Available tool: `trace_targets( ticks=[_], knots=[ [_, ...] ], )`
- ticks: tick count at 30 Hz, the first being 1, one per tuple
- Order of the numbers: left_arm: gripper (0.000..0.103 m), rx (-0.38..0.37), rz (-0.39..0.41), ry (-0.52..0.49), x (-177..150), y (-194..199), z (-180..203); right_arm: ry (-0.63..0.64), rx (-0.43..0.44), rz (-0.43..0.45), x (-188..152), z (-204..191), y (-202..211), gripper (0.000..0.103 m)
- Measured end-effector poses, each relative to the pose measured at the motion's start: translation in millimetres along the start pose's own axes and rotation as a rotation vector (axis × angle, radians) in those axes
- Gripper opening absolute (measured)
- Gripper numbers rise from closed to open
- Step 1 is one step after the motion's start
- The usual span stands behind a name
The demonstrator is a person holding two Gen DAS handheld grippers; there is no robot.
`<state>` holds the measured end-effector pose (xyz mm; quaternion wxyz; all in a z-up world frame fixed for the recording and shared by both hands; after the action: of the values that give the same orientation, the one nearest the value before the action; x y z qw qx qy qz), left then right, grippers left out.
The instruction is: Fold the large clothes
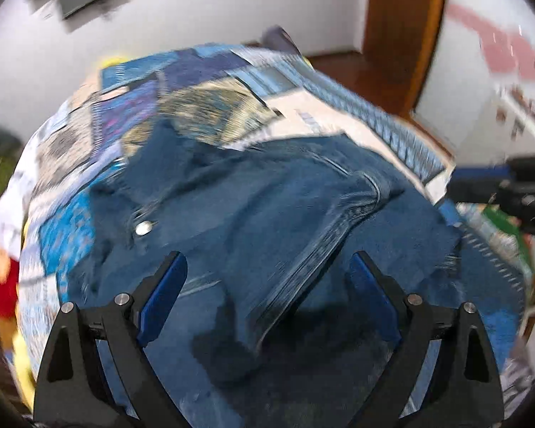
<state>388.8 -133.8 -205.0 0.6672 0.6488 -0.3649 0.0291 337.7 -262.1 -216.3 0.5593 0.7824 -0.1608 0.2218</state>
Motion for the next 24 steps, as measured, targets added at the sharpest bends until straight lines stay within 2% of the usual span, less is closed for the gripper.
trace_targets(
  ticks=[2, 3, 4, 6, 8, 9, 11, 14, 16, 18, 20, 22, 23, 24],
  knots=[
    [0.093, 0.029, -0.044, -0.063, 6.6, -25.8, 14.8, -0.029, 0.010, -0.026, -1.4, 10.9, -12.0, 0.015],
    [0.088, 0.054, -0.050, -0.084, 8.2, -34.0, 19.0, -0.035, 0.024, -0.048, -4.2, 13.2, -20.0, 0.015],
    [0.076, 0.087, -0.050, -0.106, 10.0, -41.3, 22.7, -0.039, 0.044, -0.090, -9.5, 15.3, -35.2, 0.015],
    [0.065, 0.152, -0.047, -0.140, 13.2, -51.3, 24.7, -0.024, 0.018, -0.140, -17.3, 20.1, -53.6, 0.015],
    [0.059, 0.132, -0.005, -0.102, 15.9, -45.0, 18.9, 0.015, -0.006, -0.156, -26.4, 25.4, -65.8, 0.015],
    [0.056, 0.151, 0.014, -0.088, 16.7, -40.4, 13.6, 0.033, 0.000, -0.149, -29.4, 25.6, -66.9, 0.015],
    [0.056, 0.191, 0.043, -0.049, 17.1, -29.8, -7.0, 0.077, 0.005, -0.129, -31.5, 25.7, -64.1, 0.015],
    [0.056, 0.215, 0.034, 0.056, 10.0, -20.5, -55.2, 0.084, 0.010, -0.137, -32.0, 29.8, -63.2, 0.016],
    [0.056, 0.225, -0.009, 0.152, -4.9, -19.9, -94.0, 0.071, 0.014, -0.140, -33.7, 30.0, -64.1, 0.016],
    [0.057, 0.191, -0.049, 0.260, -25.9, -20.8, -128.1, 0.070, 0.010, -0.136, -34.7, 28.6, -64.2, 0.016],
    [0.065, 0.119, -0.091, 0.367, -55.4, -23.5, -156.2, 0.084, -0.004, -0.125, -38.1, 27.7, -61.5, 0.016],
    [0.065, 0.046, -0.126, 0.421, -75.2, -30.7, -163.6, 0.089, -0.021, -0.119, -38.6, 25.7, -62.0, 0.017],
    [0.065, -0.013, -0.147, 0.452, -87.1, -35.6, -166.5, 0.084, -0.044, -0.118, -39.9, 27.7, -61.4, 0.021],
    [0.065, -0.066, -0.174, 0.493, -98.2, -41.9, -169.4, 0.072, -0.078, -0.115, -40.2, 30.9, -60.4, 0.034]
  ],
)
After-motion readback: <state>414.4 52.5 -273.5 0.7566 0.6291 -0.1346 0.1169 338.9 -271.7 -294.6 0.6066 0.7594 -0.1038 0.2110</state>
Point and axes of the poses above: each gripper's, at about its wrist camera, not at the fingertips, and y roughly against the way its jaws point, z to its right, x to its top, the point moved 5 cm from there along -y, roughly the way its jaws point, and after that the axes turned 2 degrees about x, right-handed, at the moved point
